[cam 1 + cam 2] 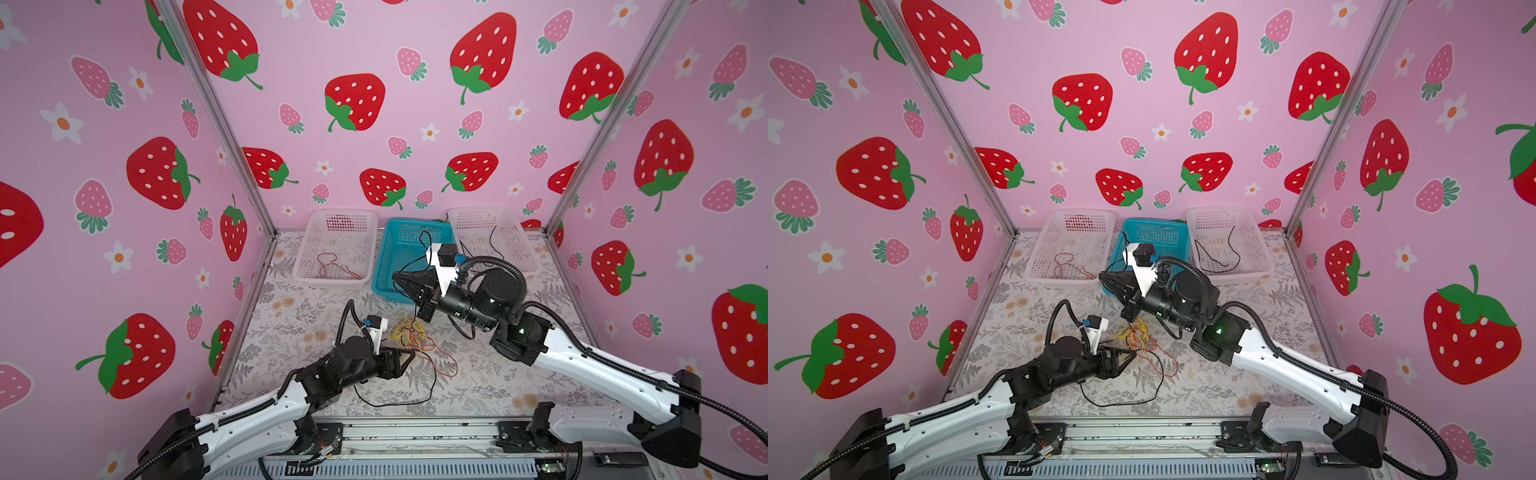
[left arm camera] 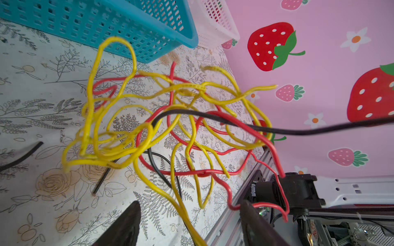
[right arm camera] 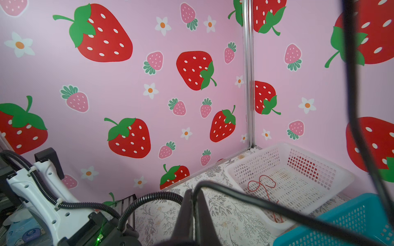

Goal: Untangle the cables

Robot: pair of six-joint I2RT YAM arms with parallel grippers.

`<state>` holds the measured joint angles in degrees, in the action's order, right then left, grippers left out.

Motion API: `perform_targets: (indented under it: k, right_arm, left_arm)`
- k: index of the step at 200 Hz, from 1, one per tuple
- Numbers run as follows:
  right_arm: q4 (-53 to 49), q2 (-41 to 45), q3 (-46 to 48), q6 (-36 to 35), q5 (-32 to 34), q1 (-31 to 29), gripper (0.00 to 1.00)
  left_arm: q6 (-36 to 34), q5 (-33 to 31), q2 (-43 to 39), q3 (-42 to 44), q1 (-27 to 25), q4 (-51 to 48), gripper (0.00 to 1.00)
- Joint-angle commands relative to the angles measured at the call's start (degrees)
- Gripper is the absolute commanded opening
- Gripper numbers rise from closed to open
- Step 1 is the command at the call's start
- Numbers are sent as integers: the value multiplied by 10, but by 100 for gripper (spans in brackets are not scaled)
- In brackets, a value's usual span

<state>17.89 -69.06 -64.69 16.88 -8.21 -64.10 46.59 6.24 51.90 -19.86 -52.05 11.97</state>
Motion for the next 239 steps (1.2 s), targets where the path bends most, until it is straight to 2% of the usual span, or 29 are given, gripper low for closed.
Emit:
perform_targets:
  k: [1, 54, 99, 140, 212, 239]
  right_arm:
    - [26, 14, -20, 12, 20, -10, 0]
    - [45, 20, -11, 13, 70, -43, 0]
    - [69, 25, 26, 13, 113, -48, 0]
    - [93, 24, 43, 25, 116, -50, 0]
    - [108, 14, 47, 23, 123, -79, 0]
    - [109, 10, 48, 15, 135, -91, 0]
  left_arm:
    - [6, 3, 23, -2, -4, 30, 73]
    - [15, -13, 55, -8, -6, 58, 66]
    - [56, -48, 15, 29, -13, 118, 74]
    - [82, -61, -11, 35, -21, 107, 73]
    - [91, -43, 75, 5, -24, 130, 70]
    - [86, -32, 102, -13, -27, 141, 63]
